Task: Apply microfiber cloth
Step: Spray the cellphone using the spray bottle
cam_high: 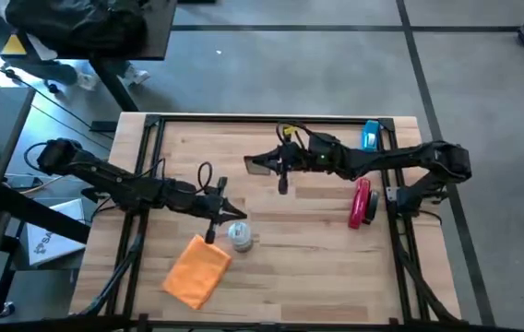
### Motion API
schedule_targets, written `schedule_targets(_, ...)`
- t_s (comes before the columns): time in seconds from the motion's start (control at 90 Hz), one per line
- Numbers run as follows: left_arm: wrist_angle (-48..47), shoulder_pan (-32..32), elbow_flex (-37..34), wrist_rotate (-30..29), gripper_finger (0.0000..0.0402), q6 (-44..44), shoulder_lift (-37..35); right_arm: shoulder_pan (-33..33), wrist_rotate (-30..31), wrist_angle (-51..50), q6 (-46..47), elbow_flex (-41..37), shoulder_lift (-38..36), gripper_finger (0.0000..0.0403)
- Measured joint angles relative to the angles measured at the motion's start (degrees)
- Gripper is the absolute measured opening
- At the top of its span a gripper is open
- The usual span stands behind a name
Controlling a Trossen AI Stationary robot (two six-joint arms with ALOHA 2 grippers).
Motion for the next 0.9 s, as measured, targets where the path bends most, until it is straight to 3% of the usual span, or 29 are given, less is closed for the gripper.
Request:
schedule_targets(0.411, -0.50, 0.00, 0.04, 0.86, 0.0000, 0.00, -0.05, -0.12, -2.23, 10.50, 0.20, -0.06, 6.25, 0.0000)
schedule_targets(0.9, -1.94, -1.45, 0.26, -0.83, 0.0000, 0.04, -1.37, -0.12, -3.01, 11.32, 0.22, 1.47, 9.23, 0.0000)
